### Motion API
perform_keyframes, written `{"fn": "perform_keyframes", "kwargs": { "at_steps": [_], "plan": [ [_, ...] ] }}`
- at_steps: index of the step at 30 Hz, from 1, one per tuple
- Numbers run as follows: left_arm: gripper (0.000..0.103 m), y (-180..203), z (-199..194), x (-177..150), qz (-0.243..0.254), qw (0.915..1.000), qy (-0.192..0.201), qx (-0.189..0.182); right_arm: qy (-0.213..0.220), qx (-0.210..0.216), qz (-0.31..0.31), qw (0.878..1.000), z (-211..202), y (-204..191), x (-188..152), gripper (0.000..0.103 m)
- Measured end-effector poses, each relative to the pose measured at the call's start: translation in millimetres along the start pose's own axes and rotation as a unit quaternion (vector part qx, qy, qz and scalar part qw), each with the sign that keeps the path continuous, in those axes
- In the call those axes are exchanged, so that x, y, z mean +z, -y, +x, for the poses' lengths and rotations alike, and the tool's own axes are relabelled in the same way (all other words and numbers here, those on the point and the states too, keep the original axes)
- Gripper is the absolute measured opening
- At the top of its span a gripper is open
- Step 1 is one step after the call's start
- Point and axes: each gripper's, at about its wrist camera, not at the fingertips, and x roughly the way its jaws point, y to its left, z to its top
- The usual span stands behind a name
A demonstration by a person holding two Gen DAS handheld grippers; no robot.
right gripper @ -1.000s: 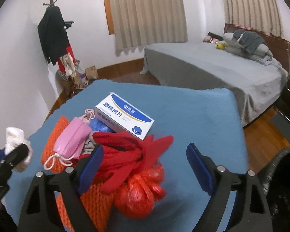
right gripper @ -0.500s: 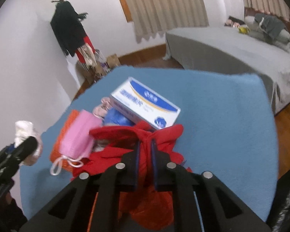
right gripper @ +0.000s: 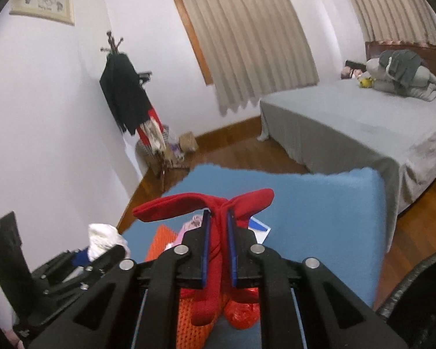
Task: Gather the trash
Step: 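Grasp the red cloth with the right tool while the left tool holds the tissue, then carry both items over the trash bin and open both tools to drop them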
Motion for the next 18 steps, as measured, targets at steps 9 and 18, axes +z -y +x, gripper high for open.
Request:
{"fn": "perform_keyframes", "kwargs": {
  "at_steps": [9,18],
  "plan": [
    [0.036,61,-10,2,0.026,0.9971,0.003,-0.072,0.018,-0.045,0.022,0.999,-67,31,2,0.011],
    [0.036,138,-4,-16,0.055,0.9858,-0.017,-0.158,0.019,-0.134,0.047,0.990,-116,87,-11,0.011]
  ]
}}
